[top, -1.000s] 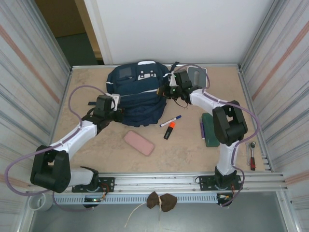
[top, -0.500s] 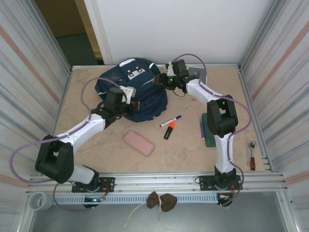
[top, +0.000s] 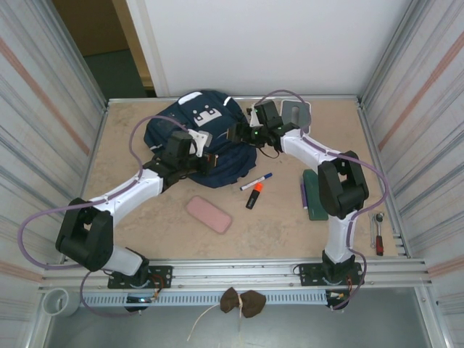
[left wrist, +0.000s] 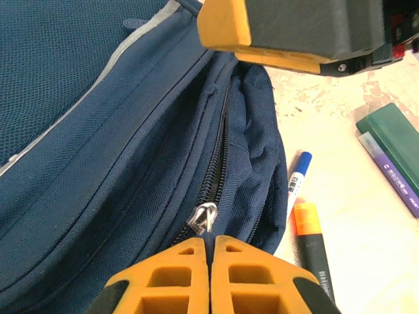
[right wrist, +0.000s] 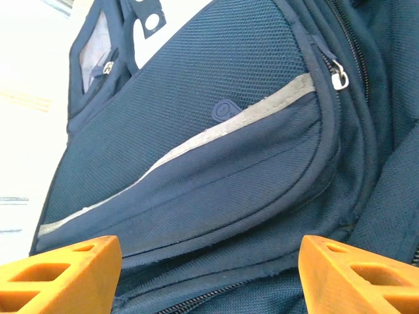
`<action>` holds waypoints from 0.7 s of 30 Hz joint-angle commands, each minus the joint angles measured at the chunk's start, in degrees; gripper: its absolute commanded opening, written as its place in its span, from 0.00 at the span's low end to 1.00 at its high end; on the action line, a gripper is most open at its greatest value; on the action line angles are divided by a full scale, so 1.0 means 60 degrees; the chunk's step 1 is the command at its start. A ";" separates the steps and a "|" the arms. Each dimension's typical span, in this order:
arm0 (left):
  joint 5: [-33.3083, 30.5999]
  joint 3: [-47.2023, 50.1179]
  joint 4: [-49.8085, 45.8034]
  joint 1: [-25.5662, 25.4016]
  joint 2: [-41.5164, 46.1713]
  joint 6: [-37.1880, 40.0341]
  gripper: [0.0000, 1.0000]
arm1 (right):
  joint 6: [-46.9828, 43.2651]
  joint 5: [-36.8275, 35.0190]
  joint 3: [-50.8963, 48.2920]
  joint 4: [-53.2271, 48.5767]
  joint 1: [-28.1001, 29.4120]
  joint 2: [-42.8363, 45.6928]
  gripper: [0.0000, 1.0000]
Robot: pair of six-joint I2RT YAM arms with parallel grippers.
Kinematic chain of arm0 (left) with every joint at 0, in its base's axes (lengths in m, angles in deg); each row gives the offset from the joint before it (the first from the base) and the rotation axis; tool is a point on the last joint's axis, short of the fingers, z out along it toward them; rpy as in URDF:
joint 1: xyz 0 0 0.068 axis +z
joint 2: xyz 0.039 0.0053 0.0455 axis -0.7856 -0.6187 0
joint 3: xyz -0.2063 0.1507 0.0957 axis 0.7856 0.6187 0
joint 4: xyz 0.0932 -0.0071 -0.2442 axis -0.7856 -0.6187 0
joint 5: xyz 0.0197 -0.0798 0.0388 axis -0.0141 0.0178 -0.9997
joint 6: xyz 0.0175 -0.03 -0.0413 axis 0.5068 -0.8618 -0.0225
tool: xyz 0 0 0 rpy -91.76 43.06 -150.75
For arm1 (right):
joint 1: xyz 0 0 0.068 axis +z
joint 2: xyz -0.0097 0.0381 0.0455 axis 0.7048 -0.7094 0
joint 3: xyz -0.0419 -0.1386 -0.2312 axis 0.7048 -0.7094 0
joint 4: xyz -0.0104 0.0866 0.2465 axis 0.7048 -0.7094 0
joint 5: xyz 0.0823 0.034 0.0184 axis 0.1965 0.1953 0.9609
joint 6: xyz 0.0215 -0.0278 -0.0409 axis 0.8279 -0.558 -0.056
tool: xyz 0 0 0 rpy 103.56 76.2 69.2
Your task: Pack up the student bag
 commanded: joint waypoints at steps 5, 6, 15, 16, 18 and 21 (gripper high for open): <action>-0.0172 0.0192 0.0239 -0.0064 0.0331 0.0311 0.00 | -0.0447 -0.2058 0.0185 -0.0570 0.0820 -0.0350 0.69; -0.0209 0.0221 0.0204 -0.0064 0.0346 0.0345 0.00 | -0.0624 -0.2266 0.0164 -0.0621 0.0919 -0.0341 0.69; -0.0406 0.0439 0.0216 -0.0064 0.0387 0.0391 0.00 | -0.0294 -0.2388 -0.0697 -0.0588 0.0774 0.0721 0.72; -0.0412 0.0455 0.0238 -0.0064 0.0390 0.0392 0.00 | -0.0084 -0.2182 -0.0783 -0.0527 0.0761 0.0760 0.72; -0.0436 0.0463 0.0251 -0.0064 0.0376 0.0386 0.00 | 0.0305 -0.1827 -0.0924 -0.0318 0.0787 0.0703 0.72; -0.0428 0.0449 0.0257 -0.0064 0.0321 0.0382 0.00 | 0.0950 -0.1395 -0.1078 -0.0087 0.0813 0.0498 0.72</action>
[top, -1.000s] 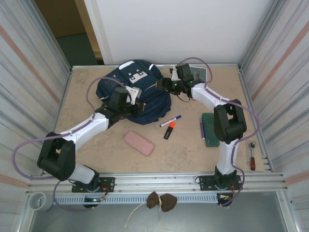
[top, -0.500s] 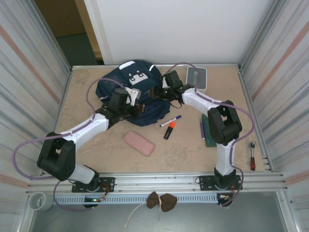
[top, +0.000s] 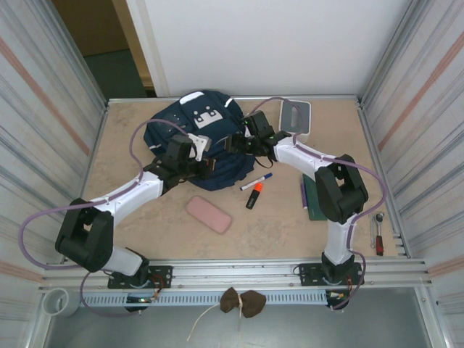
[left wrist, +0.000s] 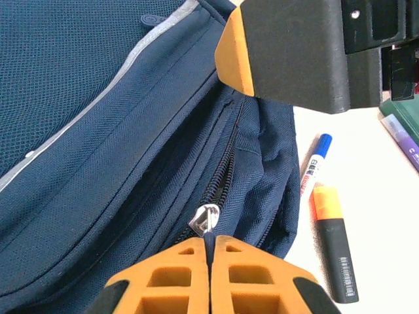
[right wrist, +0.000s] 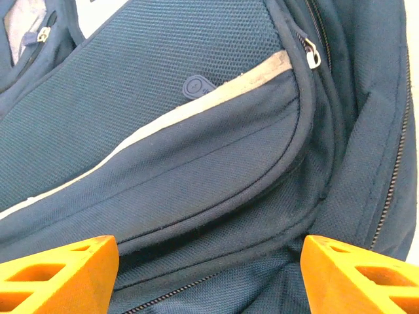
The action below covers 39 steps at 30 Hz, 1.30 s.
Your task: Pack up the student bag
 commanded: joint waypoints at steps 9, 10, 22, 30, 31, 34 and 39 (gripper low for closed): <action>-0.0038 0.0080 0.0344 -0.0056 0.0226 0.0158 0.00 | 0.2295 0.1061 -0.0614 0.1009 0.0033 -0.0471 0.71; -0.0021 0.0102 0.0352 -0.0056 0.0212 0.0154 0.00 | 0.2384 0.1105 -0.0513 0.1044 0.0044 -0.0571 0.71; 0.0168 0.0220 0.0477 -0.0086 0.0182 0.0130 0.00 | 0.3422 0.0546 -0.0252 0.2668 -0.0069 -0.0975 0.49; -0.0884 0.0834 0.0112 0.0376 0.0853 0.0222 0.00 | 0.3129 0.0140 -0.0931 0.3327 -0.0567 -0.0181 0.00; -0.0892 0.0975 0.0100 0.0544 0.0977 0.0229 0.00 | 0.3077 0.0182 -0.0964 0.3337 -0.0648 -0.0111 0.00; -0.0990 0.1678 0.0395 0.1185 0.1466 0.0014 0.00 | 0.2915 0.0407 -0.0999 0.3338 -0.0918 0.0108 0.00; -0.1003 0.2395 0.0824 0.2851 0.1708 -0.0587 0.00 | 0.2620 0.1125 -0.0811 0.3309 -0.1173 0.0201 0.00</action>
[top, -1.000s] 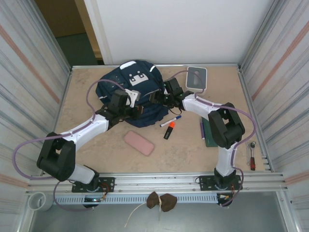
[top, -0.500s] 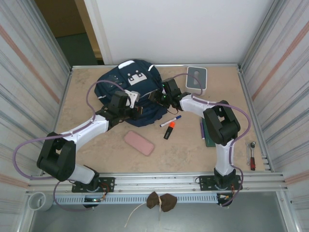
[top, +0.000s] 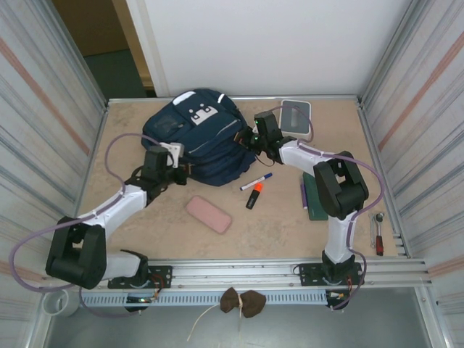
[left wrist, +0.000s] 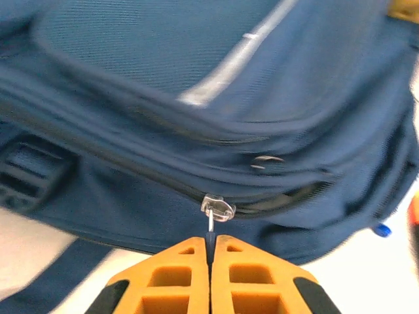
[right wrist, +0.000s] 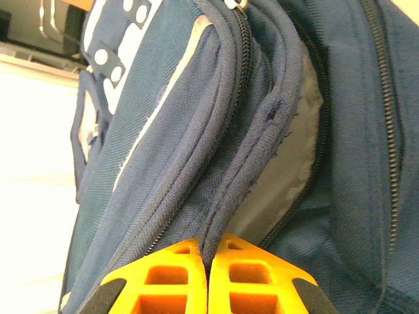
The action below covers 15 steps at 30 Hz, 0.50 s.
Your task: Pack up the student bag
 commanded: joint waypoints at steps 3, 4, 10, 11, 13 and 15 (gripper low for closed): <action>-0.0626 0.0259 0.0453 0.1525 -0.0134 -0.0750 0.00 | -0.0741 0.0317 0.0223 0.0231 -0.0439 0.0429 0.00; -0.0641 0.0149 0.0497 0.1724 -0.0348 -0.0812 0.00 | -0.0802 0.0458 0.0254 0.0218 -0.0442 0.0406 0.00; -0.0515 -0.0871 0.0567 0.2411 -0.1787 -0.1487 0.00 | -0.0911 0.1311 0.0473 0.0187 -0.0495 0.0256 0.00; -0.0478 -0.1014 0.0565 0.2455 -0.2008 -0.1555 0.00 | -0.0875 0.1476 0.0518 0.0263 -0.0526 0.0242 0.00; -0.0550 -0.1209 0.0660 0.2528 -0.2362 -0.1659 0.00 | -0.0742 0.1897 0.0661 0.0400 -0.0583 0.0164 0.00; -0.0336 -0.1402 0.0757 0.2718 -0.2662 -0.1818 0.00 | -0.0686 0.2229 0.0829 0.0380 -0.0628 0.0112 0.00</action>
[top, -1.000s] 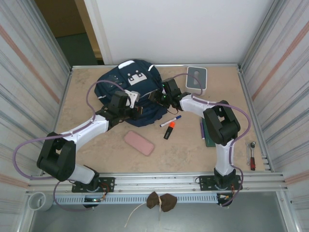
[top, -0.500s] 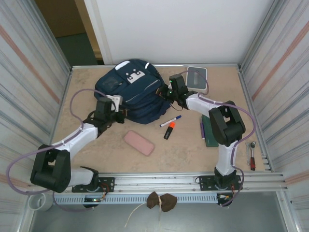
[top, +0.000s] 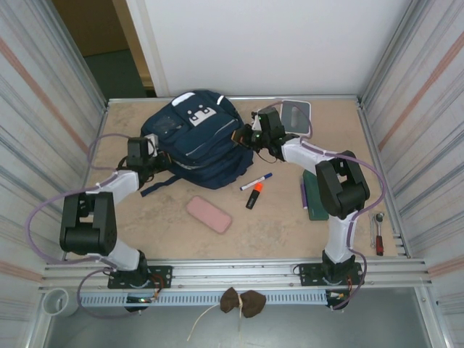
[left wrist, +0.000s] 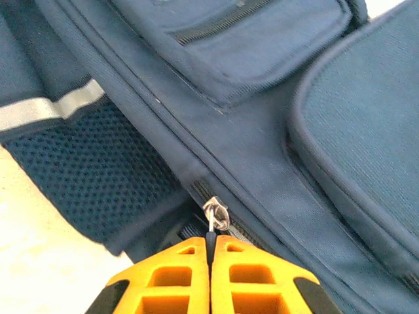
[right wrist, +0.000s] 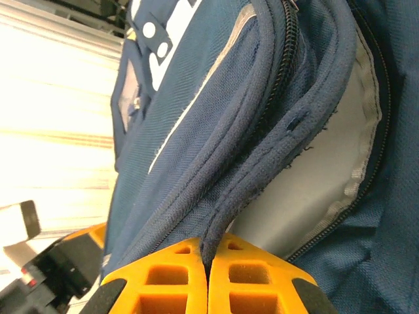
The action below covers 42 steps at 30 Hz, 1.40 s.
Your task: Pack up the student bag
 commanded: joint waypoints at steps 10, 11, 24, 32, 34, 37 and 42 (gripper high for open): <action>0.0021 0.0592 0.0693 0.0071 0.1954 0.0058 0.54 | 0.0072 0.1185 0.1052 0.0186 -0.0182 0.0136 0.00; -0.0368 0.0674 0.0666 -0.0315 0.2414 0.0503 0.61 | 0.0125 0.1286 0.1140 0.0200 -0.0173 0.0178 0.00; -0.2275 -0.0917 0.0744 -0.4373 0.1497 0.5656 0.90 | 0.0658 0.1890 0.1922 0.0222 0.0096 0.0347 0.00; -0.3537 -0.2646 0.0001 -0.4535 -0.0523 0.6166 0.91 | 0.0526 0.1995 0.1828 -0.0089 0.0172 0.0490 0.00; -0.3540 -0.2844 0.0034 -0.4534 -0.0830 0.6196 0.81 | 0.0381 0.1976 0.1648 -0.0229 0.0122 0.0603 0.00; -0.3510 -0.3032 -0.0004 -0.4395 -0.0959 0.5827 0.58 | -0.0226 0.1800 0.1491 -0.1072 -0.0007 0.0872 0.05; -0.2204 -0.2878 0.0088 -0.3793 -0.0654 0.4807 0.13 | -0.1114 0.1082 0.0721 -0.2101 -0.0392 0.1677 0.14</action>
